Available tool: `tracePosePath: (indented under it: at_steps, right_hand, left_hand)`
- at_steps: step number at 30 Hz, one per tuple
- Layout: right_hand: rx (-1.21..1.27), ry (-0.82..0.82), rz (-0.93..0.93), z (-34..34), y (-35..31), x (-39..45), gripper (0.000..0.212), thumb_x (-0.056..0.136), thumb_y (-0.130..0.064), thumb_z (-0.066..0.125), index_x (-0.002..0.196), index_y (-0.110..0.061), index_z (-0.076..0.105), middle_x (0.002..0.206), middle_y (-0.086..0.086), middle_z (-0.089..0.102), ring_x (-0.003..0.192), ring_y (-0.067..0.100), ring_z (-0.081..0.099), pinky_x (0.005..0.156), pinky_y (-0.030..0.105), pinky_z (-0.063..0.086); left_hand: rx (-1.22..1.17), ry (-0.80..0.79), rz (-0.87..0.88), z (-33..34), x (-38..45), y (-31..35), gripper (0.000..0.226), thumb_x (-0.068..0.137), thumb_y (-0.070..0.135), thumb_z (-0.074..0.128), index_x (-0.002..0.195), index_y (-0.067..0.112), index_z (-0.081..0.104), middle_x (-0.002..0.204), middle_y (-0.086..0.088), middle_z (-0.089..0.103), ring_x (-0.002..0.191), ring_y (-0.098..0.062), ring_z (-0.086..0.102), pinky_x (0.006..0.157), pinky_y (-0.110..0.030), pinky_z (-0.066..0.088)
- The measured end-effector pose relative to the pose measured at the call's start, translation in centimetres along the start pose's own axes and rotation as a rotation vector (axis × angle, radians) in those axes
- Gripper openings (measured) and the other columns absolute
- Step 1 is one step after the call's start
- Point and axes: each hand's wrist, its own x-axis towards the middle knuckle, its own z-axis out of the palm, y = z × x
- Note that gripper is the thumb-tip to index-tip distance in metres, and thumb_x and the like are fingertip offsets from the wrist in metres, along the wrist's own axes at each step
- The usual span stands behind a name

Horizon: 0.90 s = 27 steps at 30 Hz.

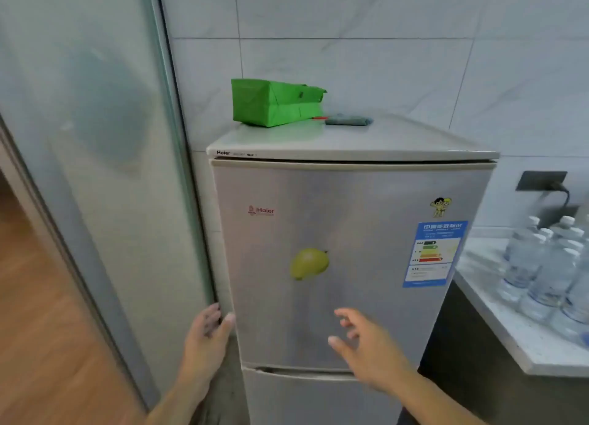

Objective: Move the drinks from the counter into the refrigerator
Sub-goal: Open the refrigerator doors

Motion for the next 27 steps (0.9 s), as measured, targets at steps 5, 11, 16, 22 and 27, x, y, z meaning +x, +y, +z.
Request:
tracePosePath:
  at_steps: [5,11,16,22,27]
  right_hand:
    - [-0.133,0.234,-0.234,-2.2,-5.8,6.5,0.054,0.090,-0.041,0.064,0.140,-0.030,0.046,0.134,-0.008,0.050,0.125,0.012,0.049,0.104,0.031,0.042]
    - [-0.183,0.253,-0.196,-2.5,-6.0,7.6,0.048,0.089,-0.037,0.066,0.133,-0.029,0.048,0.128,-0.006,0.049,0.124,0.015,0.050,0.101,0.034,0.044]
    - [-0.130,0.234,-0.111,-1.3,-4.9,5.5,0.054,0.089,-0.043,0.065,0.138,-0.034,0.043,0.132,-0.007,0.049,0.123,0.014,0.050,0.100,0.032,0.045]
    - [-0.043,0.169,-0.081,-0.3,-2.0,-0.6,0.055,0.089,-0.048,0.064,0.138,-0.037,0.042,0.135,-0.010,0.048,0.124,0.011,0.051,0.102,0.030,0.044]
    - [0.035,0.128,-0.082,0.4,0.8,-9.4,0.064,0.081,-0.060,0.066,0.137,-0.043,0.040,0.128,-0.018,0.046,0.113,-0.001,0.049,0.098,0.021,0.044]
  left_hand:
    - [-0.024,-0.218,0.123,2.8,9.6,3.5,0.066,0.084,0.044,0.068,0.138,0.011,0.048,0.130,-0.011,0.061,0.114,-0.025,0.063,0.092,-0.039,0.055]
    - [-0.013,-0.190,0.149,4.1,12.0,2.0,0.069,0.063,0.070,0.069,0.115,0.027,0.051,0.097,0.008,0.069,0.081,-0.007,0.069,0.059,-0.022,0.052]
    - [-0.067,-0.172,0.170,3.5,9.8,1.7,0.060,0.070,0.059,0.068,0.113,0.020,0.051,0.095,0.004,0.067,0.078,-0.007,0.067,0.054,-0.019,0.053]
    - [-0.095,-0.021,0.237,0.2,-1.9,0.5,0.044,0.075,0.038,0.072,0.108,0.027,0.044,0.095,0.002,0.062,0.082,-0.017,0.061,0.062,-0.011,0.053]
    - [-0.158,0.029,0.278,-1.5,-16.1,1.0,0.056,0.070,0.001,0.085,0.095,0.035,0.047,0.086,0.009,0.061,0.066,0.007,0.062,0.060,-0.005,0.048]
